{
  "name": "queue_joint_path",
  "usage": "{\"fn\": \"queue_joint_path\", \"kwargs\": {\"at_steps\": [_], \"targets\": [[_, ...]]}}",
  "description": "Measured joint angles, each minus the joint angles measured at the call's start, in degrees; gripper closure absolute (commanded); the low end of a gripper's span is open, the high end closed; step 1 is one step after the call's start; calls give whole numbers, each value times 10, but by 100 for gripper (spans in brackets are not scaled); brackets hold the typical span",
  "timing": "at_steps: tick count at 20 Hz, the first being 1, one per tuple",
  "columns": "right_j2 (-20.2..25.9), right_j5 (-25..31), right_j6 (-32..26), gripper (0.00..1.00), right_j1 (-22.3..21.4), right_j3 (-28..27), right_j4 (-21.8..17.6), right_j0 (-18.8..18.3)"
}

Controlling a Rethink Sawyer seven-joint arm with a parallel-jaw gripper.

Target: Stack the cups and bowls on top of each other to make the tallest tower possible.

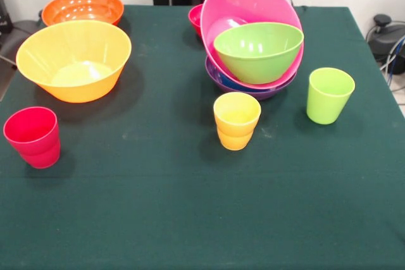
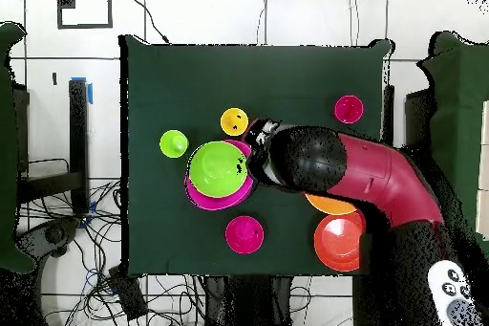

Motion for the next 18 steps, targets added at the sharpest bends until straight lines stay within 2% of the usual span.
{"fn": "queue_joint_path", "kwargs": {"at_steps": [7, 18], "targets": [[22, 2, 0, 0, 5, -2, -1, -20], [42, 2, 0, 0, 12, -9, -14, -20]]}}
